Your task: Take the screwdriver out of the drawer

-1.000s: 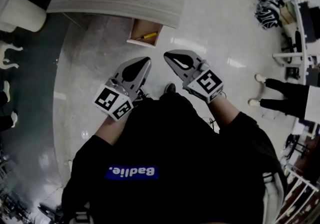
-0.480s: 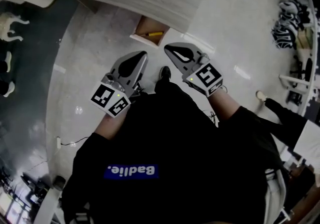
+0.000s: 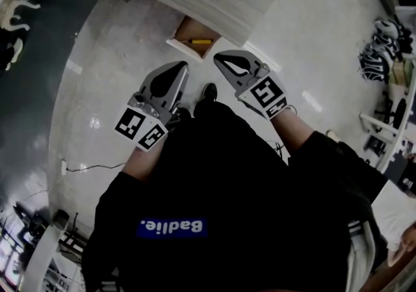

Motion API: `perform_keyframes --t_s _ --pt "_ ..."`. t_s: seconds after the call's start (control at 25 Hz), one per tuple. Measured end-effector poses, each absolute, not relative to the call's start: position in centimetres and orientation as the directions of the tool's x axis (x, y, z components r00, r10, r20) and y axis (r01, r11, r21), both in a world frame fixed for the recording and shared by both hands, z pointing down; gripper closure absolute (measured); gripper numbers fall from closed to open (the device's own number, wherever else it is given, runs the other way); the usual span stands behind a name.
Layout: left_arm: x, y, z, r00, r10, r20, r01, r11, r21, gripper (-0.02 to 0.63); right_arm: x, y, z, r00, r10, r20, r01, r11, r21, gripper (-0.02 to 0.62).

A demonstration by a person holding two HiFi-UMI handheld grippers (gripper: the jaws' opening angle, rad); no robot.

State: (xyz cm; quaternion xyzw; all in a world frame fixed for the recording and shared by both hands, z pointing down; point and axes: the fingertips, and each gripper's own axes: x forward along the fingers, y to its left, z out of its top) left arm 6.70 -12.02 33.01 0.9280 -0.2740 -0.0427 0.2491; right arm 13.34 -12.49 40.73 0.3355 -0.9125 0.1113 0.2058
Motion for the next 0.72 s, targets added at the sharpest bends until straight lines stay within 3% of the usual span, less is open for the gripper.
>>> perform_keyframes --t_s 0.72 --pt "3.5 -13.0 35.1 0.848 -0.525 0.067 -0.48 -0.708 0.518 0.604 10.5 -15.7 50.0 -0.579 -0.53 0.62 -0.678 0.735 -0.004 0.563"
